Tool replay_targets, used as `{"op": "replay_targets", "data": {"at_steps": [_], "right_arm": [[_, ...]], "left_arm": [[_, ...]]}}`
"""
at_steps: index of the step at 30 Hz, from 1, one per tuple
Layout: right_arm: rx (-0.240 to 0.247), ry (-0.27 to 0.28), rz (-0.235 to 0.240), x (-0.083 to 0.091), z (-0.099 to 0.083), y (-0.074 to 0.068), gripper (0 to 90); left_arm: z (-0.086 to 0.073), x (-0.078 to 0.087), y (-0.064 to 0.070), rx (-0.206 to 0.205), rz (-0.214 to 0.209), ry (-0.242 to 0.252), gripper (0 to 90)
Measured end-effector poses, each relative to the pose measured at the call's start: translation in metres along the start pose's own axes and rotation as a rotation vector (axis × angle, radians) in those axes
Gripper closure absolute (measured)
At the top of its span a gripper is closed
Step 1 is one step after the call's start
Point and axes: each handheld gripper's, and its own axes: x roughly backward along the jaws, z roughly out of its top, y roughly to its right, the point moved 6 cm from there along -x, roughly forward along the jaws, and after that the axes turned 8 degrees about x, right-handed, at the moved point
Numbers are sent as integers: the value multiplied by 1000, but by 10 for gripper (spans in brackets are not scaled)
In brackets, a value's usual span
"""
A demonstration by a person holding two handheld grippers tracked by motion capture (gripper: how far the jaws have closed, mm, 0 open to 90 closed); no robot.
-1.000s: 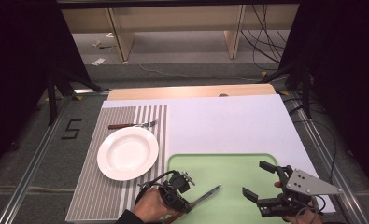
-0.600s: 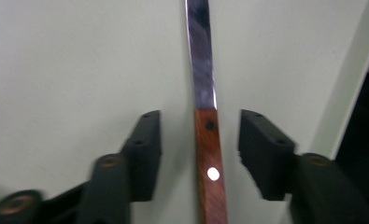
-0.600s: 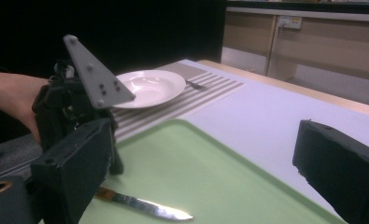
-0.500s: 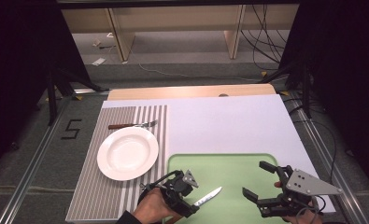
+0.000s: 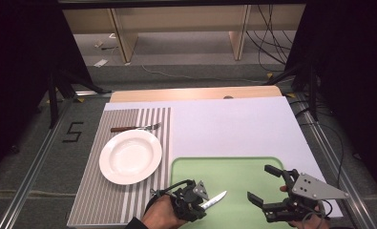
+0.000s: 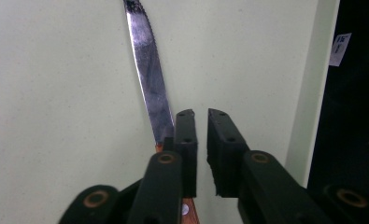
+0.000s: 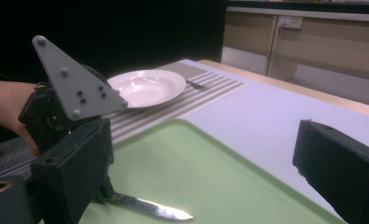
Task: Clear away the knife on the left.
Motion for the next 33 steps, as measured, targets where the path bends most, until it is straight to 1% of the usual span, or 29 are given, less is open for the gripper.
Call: {"op": "replay_targets", "data": {"at_steps": [2, 4, 10, 12, 20, 22, 23, 28, 31, 32, 33], "right_arm": [[-2, 3, 0, 0, 0, 0, 61], [-1, 0, 0, 0, 0, 0, 61], [-1, 0, 0, 0, 0, 0, 61], [-1, 3, 1, 0, 1, 0, 62], [-1, -1, 2, 0, 0, 0, 62], [-3, 2, 3, 0, 1, 0, 62], [-4, 2, 2, 0, 0, 0, 62], [-4, -1, 3, 0, 0, 0, 62], [-2, 0, 4, 0, 0, -1, 62], [-4, 1, 3, 0, 0, 0, 62], [-6, 0, 3, 0, 0, 0, 62]], "left_arm": [[0, -2, 0, -6, 1, -9, 888], [0, -5, -1, -15, 3, -28, 894], [3, -13, -1, -20, 6, -46, 895], [4, -16, -2, -15, 9, -51, 895], [5, -15, -5, 2, 23, -45, 895], [5, -14, -8, 8, 35, -51, 895], [4, -13, -9, 12, 33, -56, 895], [3, -9, -17, 36, 66, -54, 895], [2, -8, -20, 40, 66, -61, 895], [1, -7, -23, 51, 74, -61, 895], [0, -6, -24, 53, 73, -65, 895]]}}
